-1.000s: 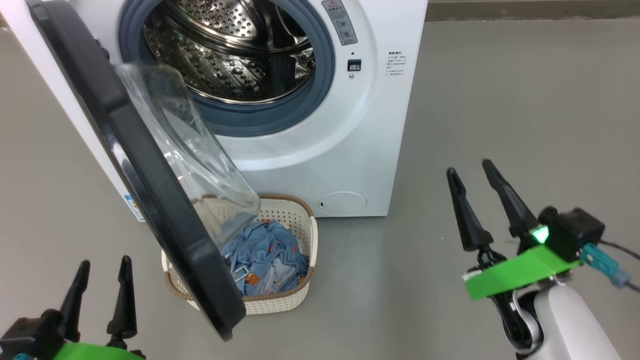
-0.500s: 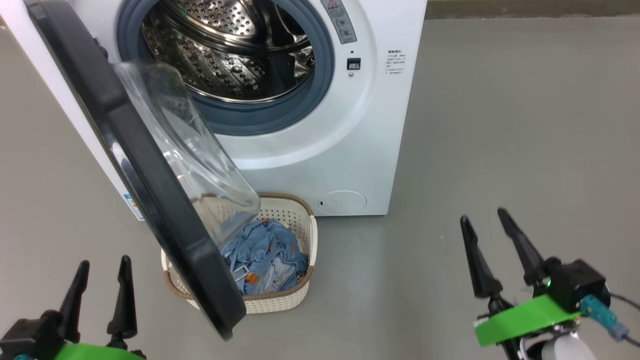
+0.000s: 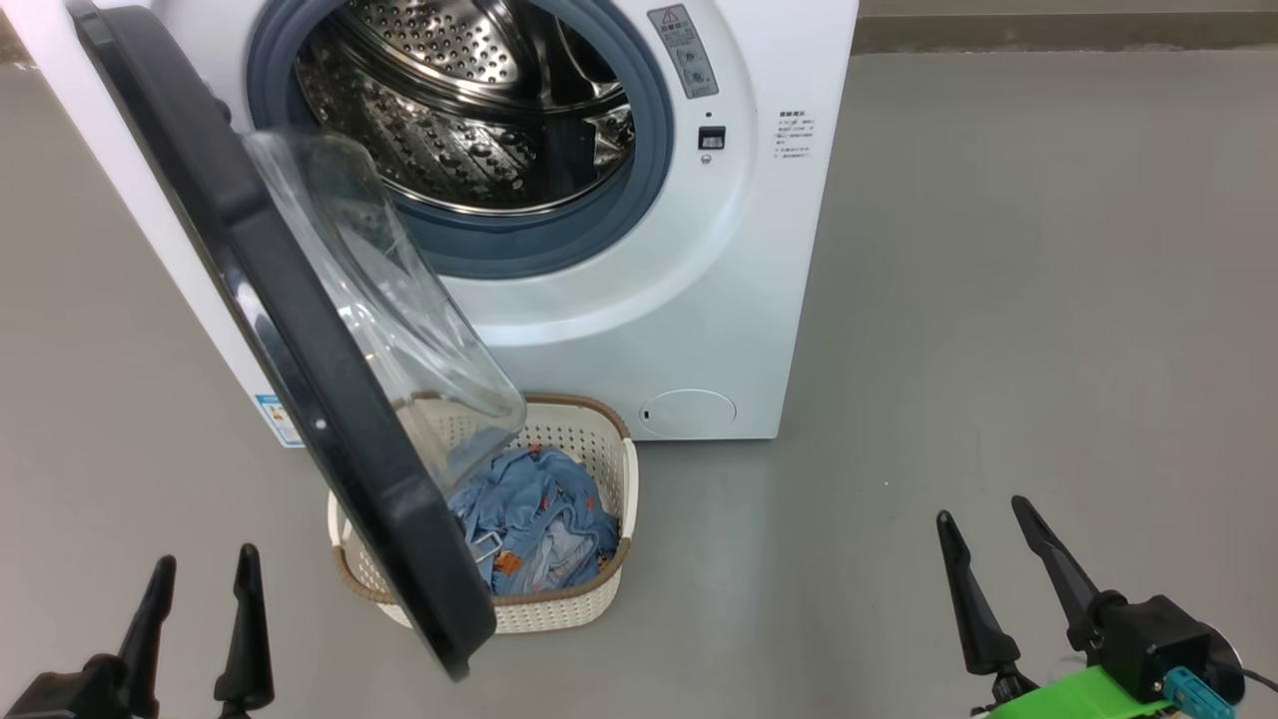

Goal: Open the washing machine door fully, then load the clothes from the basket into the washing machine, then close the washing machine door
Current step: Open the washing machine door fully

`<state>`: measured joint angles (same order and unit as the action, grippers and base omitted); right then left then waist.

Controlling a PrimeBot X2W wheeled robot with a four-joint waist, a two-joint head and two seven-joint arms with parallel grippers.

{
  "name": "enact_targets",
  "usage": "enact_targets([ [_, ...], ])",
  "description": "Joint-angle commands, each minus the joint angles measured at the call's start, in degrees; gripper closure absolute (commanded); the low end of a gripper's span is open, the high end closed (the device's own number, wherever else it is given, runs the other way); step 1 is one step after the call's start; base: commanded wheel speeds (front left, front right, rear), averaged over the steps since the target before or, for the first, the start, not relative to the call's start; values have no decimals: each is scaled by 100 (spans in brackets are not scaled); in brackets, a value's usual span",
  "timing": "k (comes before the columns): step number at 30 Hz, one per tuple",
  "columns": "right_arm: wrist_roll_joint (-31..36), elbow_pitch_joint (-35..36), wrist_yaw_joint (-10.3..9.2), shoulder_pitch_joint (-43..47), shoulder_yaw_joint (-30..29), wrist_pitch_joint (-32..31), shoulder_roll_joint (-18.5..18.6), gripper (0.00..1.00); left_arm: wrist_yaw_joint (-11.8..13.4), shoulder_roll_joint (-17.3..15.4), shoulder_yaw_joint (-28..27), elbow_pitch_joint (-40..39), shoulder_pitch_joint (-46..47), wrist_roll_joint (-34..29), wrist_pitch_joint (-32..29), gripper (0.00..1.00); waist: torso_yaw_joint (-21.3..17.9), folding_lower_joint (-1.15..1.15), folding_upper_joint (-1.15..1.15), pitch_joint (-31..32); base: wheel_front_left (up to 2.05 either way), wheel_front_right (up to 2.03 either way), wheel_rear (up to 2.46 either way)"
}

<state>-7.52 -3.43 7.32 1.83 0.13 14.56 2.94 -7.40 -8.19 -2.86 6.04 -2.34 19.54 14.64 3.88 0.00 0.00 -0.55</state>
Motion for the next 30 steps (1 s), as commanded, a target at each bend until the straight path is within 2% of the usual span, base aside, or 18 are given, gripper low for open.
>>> enact_targets([
  [1,63,163,17,-34,86,43,3,0,-9,-87,-227,-171,107,-25,36,0,3,0,0,11,0,0,0],
  [16,144,-185,17,81,-38,43,-5,0,-9,-127,-134,-105,-5,-282,36,0,10,0,0,96,0,0,0],
  [30,36,-233,17,57,-70,44,-6,0,-9,-176,-31,-102,12,-222,36,0,13,0,0,45,0,0,0],
])
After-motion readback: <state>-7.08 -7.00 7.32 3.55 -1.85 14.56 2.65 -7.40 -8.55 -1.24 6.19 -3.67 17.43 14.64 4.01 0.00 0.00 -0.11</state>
